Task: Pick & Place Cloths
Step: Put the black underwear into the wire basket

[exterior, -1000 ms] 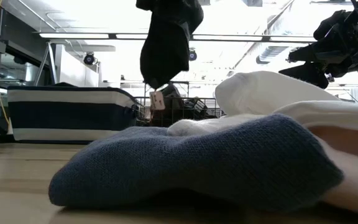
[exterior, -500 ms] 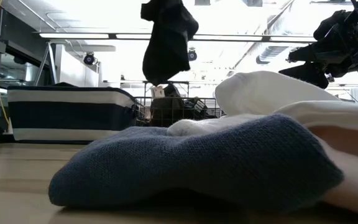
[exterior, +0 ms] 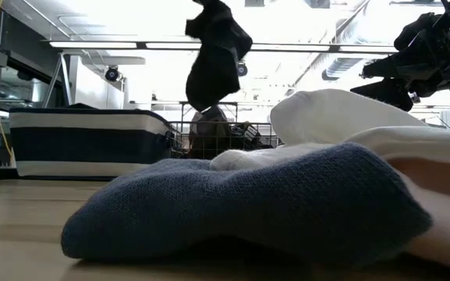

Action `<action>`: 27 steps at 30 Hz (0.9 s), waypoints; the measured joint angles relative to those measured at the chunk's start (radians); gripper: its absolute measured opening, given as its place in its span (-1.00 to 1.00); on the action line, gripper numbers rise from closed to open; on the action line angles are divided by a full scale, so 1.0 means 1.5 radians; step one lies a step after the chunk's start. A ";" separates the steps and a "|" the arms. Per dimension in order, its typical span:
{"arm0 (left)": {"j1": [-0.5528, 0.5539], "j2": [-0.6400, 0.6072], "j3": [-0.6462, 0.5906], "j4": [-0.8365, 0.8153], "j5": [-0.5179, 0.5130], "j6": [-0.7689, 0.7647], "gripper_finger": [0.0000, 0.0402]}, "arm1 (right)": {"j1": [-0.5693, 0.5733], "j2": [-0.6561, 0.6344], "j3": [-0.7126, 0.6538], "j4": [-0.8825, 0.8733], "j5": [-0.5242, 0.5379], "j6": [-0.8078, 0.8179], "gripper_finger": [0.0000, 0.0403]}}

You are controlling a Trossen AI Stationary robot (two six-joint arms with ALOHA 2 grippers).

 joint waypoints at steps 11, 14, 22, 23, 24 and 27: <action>0.048 0.099 -0.001 -0.007 0.046 -0.031 -1.00 | 0.000 0.000 0.000 0.000 0.000 0.000 0.29; 0.051 0.126 -0.001 -0.011 0.061 -0.048 -1.00 | 0.000 0.000 0.000 0.000 0.000 0.000 0.29; 0.050 0.192 -0.001 -0.023 0.096 -0.120 -1.00 | 0.000 0.000 0.000 0.000 0.000 0.000 0.29; 0.050 0.199 -0.001 -0.027 0.097 -0.133 -1.00 | 0.000 0.000 0.000 0.000 0.000 0.000 0.29; 0.050 0.207 -0.001 -0.028 0.099 -0.147 -1.00 | 0.000 0.000 0.000 0.000 0.000 0.000 0.29; 0.050 0.226 -0.001 -0.058 0.113 -0.193 -1.00 | 0.000 0.000 0.000 0.000 0.000 0.000 0.29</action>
